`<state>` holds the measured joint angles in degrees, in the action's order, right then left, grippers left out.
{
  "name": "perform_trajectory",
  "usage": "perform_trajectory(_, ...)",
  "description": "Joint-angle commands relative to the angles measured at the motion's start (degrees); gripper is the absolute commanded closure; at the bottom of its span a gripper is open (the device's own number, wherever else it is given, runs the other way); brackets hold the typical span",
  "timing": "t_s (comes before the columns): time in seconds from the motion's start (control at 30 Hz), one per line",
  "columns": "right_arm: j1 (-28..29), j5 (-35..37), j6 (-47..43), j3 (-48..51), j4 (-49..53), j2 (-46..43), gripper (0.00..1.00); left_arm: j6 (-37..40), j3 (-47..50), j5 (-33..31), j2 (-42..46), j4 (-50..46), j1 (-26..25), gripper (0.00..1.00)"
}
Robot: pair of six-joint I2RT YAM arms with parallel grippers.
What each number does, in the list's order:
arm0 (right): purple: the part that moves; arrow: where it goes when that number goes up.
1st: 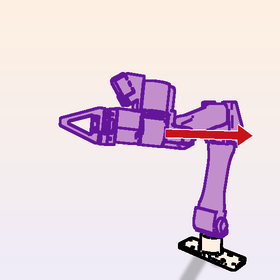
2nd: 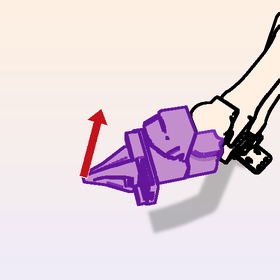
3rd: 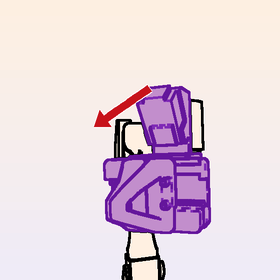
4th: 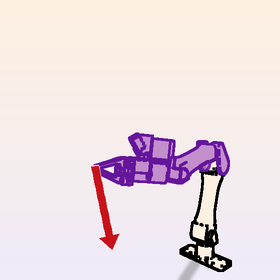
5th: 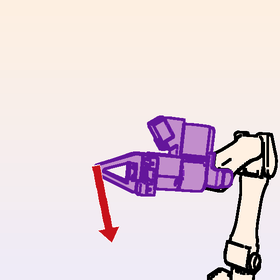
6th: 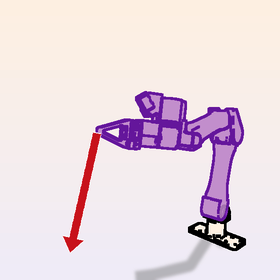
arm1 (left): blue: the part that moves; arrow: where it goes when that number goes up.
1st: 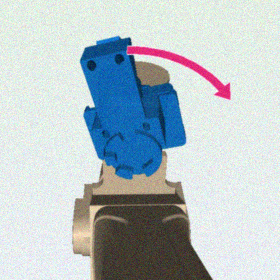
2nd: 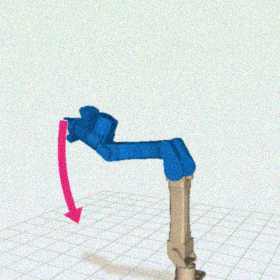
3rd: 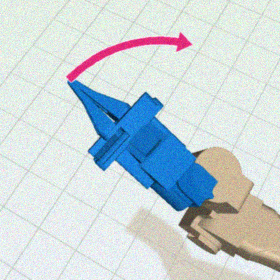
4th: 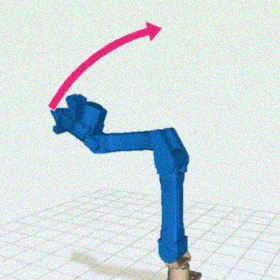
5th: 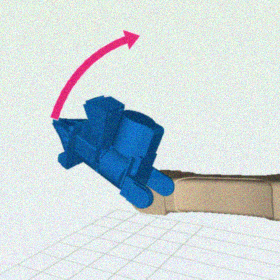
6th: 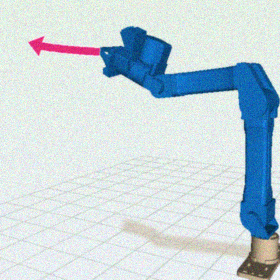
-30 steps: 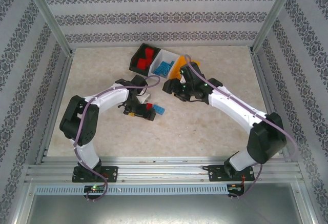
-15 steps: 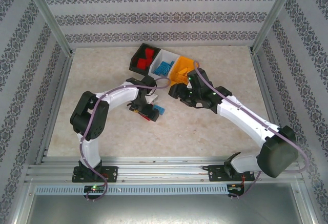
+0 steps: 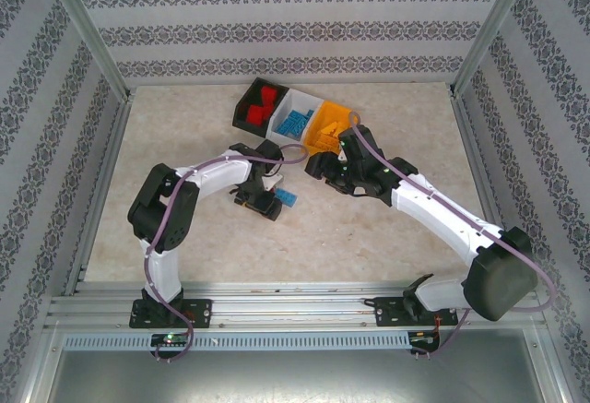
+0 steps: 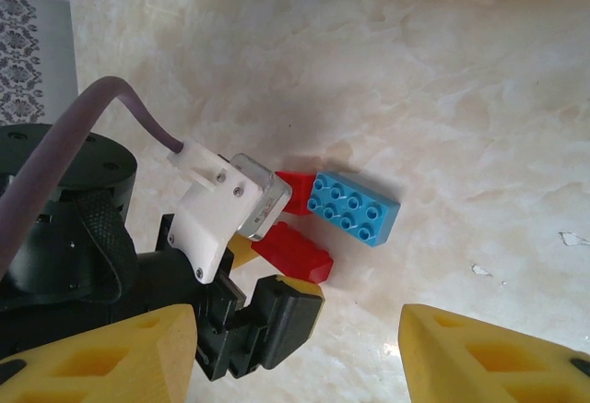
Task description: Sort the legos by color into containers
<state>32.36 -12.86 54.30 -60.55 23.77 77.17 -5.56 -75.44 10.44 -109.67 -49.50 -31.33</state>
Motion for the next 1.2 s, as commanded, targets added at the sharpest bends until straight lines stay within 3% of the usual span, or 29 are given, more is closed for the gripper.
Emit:
perform_trajectory(0.0,-0.4,0.2,0.8,0.3,-0.3,-0.7,0.4,-3.9,1.1,1.4,4.6,0.0,1.7,0.27)
perform_trajectory(0.23,-0.1,-0.2,0.8,-0.1,0.0,0.0,0.4,-10.3,2.7,10.5,11.4,3.1,9.2,0.27)
perform_trajectory(0.33,0.0,-0.5,0.8,-0.3,-0.1,0.6,0.4,-8.9,1.8,12.8,11.2,2.6,9.8,0.15)
perform_trajectory(0.43,0.1,-0.7,0.4,-0.7,0.2,1.2,0.4,-5.8,0.9,14.2,9.0,1.4,8.6,0.12)
perform_trajectory(0.67,0.2,-0.1,0.9,-0.6,0.0,1.5,0.4,2.6,-2.3,5.8,2.9,-3.1,1.8,0.08)
perform_trajectory(1.17,1.1,0.8,1.6,-0.6,0.6,1.2,0.39,2.0,-2.9,-0.4,-1.9,-0.2,-0.3,0.1)
